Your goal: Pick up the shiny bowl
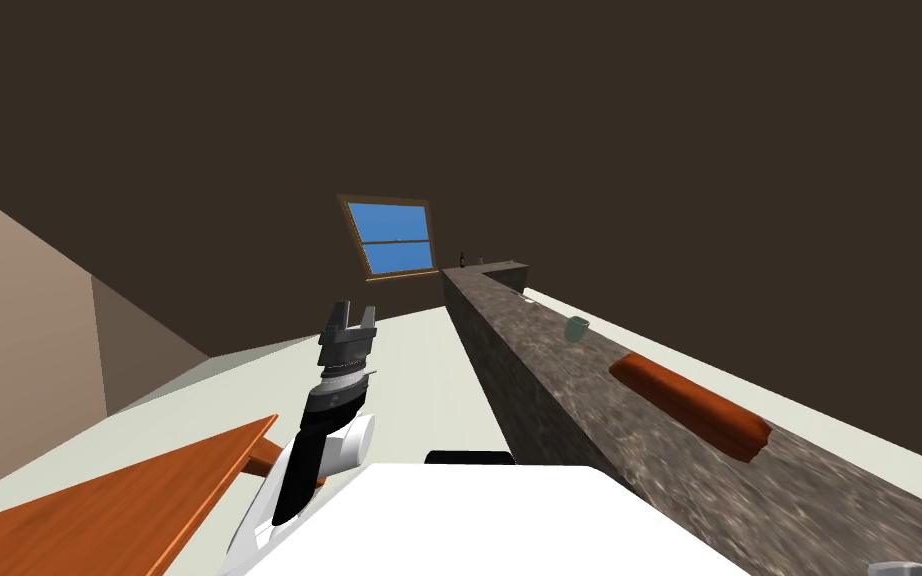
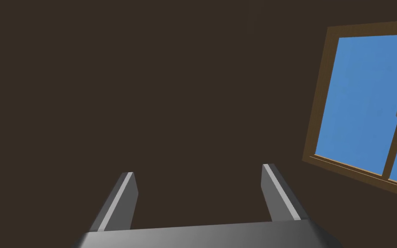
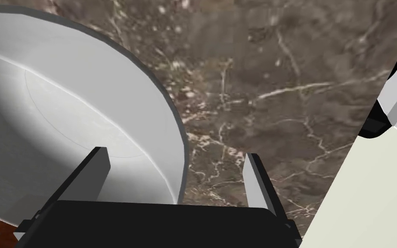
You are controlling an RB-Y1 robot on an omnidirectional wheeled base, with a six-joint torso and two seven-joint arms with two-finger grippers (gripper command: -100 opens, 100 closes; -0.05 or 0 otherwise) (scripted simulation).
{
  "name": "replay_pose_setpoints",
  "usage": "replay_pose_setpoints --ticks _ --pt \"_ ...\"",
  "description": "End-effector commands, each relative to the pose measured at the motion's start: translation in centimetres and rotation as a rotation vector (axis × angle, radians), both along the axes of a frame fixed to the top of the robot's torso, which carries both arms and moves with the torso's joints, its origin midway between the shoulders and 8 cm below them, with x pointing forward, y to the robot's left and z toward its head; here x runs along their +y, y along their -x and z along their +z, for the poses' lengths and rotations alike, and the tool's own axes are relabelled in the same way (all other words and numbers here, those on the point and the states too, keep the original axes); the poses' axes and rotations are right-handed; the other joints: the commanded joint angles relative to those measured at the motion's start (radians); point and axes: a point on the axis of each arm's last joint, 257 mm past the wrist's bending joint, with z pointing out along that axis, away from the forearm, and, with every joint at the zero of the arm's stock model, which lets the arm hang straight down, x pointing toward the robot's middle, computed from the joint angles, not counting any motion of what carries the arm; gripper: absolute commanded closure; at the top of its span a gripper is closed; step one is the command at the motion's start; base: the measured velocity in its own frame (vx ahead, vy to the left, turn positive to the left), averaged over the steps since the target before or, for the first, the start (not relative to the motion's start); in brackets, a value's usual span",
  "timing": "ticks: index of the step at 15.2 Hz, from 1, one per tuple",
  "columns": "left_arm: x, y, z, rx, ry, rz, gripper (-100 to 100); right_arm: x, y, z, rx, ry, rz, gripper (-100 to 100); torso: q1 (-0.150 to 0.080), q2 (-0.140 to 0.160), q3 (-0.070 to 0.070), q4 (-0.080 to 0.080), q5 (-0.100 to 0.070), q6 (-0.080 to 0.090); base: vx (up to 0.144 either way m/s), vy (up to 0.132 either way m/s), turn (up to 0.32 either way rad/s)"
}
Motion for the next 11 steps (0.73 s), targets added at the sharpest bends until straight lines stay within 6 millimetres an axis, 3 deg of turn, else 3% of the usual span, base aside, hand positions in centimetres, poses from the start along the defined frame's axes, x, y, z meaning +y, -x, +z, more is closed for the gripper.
replay_pose_setpoints --ticks 1,2,3,7,11 --pt "0.0 0.0 0.0 0.0 0.0 0.0 0 0.5 -0.1 -0.7 0.0 0.001 0.001 -100 0.0 0.0 0.0 0.0 0.0 0.0 -0.002 -0.056 -0.014" --pt "0.0 0.0 0.0 0.0 0.0 0.0 0 0.3 -0.1 -0.3 0.0 0.0 0.001 -100 0.0 0.0 0.0 0.0 0.0 0.0 0.0 -0.032 -0.002" --pt "0.0 0.0 0.0 0.0 0.0 0.0 0 0.3 -0.1 -0.4 0.001 0.002 0.0 100 0.001 0.0 0.0 0.0 0.0 0.0 0.0 -0.012 0.002" --pt "0.0 0.0 0.0 0.0 0.0 0.0 0 0.3 -0.1 -0.4 0.001 0.002 0.002 100 0.003 0.0 0.0 0.0 0.001 0.0 0.0 -0.002 0.0" --pt "0.0 0.0 0.0 0.0 0.0 0.0 0 -1.0 0.5 1.3 0.003 0.006 -0.004 100 0.009 0.0 0.0 0.0 0.003 0.0 0.004 0.059 0.013"
